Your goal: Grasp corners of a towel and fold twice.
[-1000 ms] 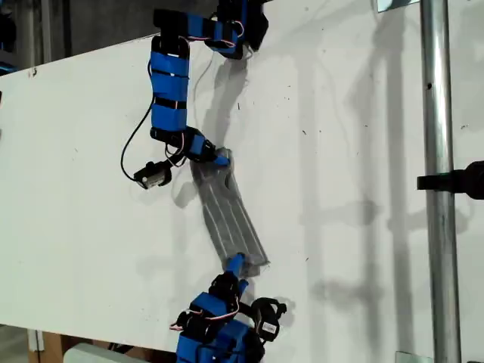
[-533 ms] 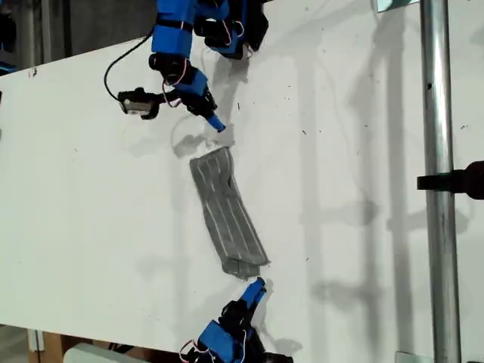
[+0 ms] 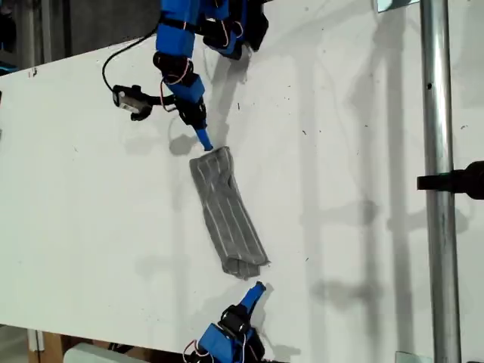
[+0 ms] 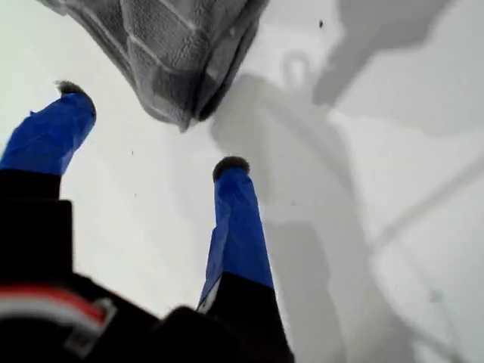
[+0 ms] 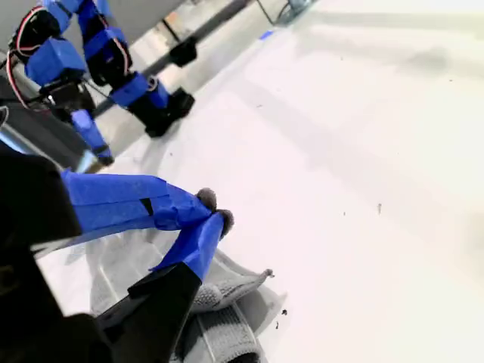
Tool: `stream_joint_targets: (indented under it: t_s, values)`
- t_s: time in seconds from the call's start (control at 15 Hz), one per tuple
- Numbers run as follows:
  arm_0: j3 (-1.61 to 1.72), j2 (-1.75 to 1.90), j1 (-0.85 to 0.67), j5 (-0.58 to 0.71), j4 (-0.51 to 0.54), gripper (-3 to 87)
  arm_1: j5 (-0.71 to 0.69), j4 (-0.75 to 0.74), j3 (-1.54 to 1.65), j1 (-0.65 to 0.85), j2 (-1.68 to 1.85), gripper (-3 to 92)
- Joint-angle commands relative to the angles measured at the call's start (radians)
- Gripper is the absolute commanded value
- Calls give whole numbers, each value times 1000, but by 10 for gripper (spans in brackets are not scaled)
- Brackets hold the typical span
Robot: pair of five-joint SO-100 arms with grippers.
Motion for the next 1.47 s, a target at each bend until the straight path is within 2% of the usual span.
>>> stream_joint_targets:
  t_s: [0.0, 0.13, 0.2, 0.47, 0.6, 0.67, 0.73, 0.87, 1.0, 1.13, 1.27, 1.33, 1.4]
  values:
    - [-5, 9, 3, -18, 14, -23, -34, -127, -227, 31, -382, 364]
    - [-3, 9, 12, -26, 18, -23, -31, -138, -387, 25, -601, 368]
    - [-3, 9, 14, -28, 21, -23, -26, -83, -486, 20, -684, 369]
    - [0, 9, 21, -41, 35, -23, -23, -77, -821, -83, -950, 335]
    - [2, 9, 34, -51, 37, -23, -14, -71, -936, -126, -1032, 139]
    - [3, 9, 41, -55, 37, -23, 5, -25, -951, -130, -1040, -2]
    - [3, 9, 49, -60, 40, -23, 15, 52, -940, -127, -1032, -2]
    - [5, 9, 52, -58, 44, -23, 37, 337, -899, -135, -960, -2]
    - [2, 9, 48, -44, 43, -23, 126, 503, -684, -178, -689, -2]
    - [5, 9, 46, -40, 43, -23, 331, 750, -515, -276, -362, -2]
    - [6, 9, 51, -41, 43, -23, 629, 1077, -565, -476, -206, -3]
    - [6, 9, 57, -46, 44, -23, 695, 1094, -650, -560, -124, -3]
    - [8, 9, 58, -48, 44, -23, 673, 997, -661, -580, -64, -3]
